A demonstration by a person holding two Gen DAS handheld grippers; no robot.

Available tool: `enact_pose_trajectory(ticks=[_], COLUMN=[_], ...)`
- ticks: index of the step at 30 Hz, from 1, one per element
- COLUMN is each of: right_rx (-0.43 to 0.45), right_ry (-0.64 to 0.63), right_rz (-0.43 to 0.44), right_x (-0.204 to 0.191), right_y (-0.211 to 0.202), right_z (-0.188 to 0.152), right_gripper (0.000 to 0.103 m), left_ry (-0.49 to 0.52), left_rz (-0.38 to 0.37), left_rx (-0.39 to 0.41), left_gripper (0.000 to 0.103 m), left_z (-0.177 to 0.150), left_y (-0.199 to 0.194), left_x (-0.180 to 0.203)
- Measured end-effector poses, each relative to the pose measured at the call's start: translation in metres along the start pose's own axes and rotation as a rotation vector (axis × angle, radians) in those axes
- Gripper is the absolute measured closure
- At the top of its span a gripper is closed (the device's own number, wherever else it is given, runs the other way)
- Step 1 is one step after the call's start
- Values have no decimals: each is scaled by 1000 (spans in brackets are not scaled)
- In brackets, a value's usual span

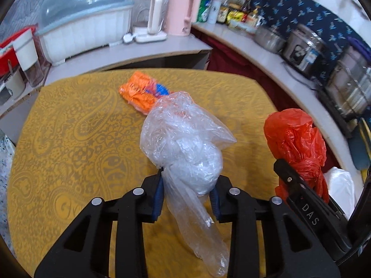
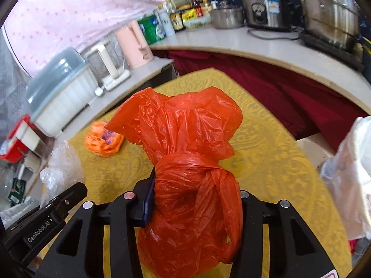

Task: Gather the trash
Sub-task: 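Carry the red and clear bags over the bin and open both grippers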

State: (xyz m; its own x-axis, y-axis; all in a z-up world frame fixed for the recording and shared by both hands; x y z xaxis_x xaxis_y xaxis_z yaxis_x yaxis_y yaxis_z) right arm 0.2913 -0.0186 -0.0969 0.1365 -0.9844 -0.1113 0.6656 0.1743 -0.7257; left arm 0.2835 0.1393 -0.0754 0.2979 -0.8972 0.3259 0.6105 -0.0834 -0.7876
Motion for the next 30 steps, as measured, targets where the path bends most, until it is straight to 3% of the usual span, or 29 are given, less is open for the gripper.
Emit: enact_pose_trajectory(ticks=[13,21,30], right_rx=[170,233,262], right_ry=[39,50,109], right_rz=[-36,-86,-147], right_x=[56,104,161], right_y=[-143,-204,-241], right_z=[-2,-18,-40], right_gripper=[61,61,61], left_ry=[111,194,283], left_rz=[-120,-170,-219], left_rx=[93,94,72], left_gripper=[72,72,72], left_z=[-47,-83,-121], left_y=[-106,-131,-139], left_x=[85,129,183])
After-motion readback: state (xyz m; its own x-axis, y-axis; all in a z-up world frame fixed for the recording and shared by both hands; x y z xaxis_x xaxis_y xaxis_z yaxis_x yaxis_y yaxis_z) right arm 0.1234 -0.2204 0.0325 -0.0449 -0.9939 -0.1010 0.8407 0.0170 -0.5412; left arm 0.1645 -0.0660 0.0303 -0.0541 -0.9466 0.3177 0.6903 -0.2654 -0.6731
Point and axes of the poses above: each gripper's, at about its wrist camera, not at the fingertips, and y roughly the way its jaws point, x to its right, z to its top, the point moved 4 cm from there along y, roughly the way its jaws point, and after that the axes turned 15 degrees about -y, right-handed, at the moved point
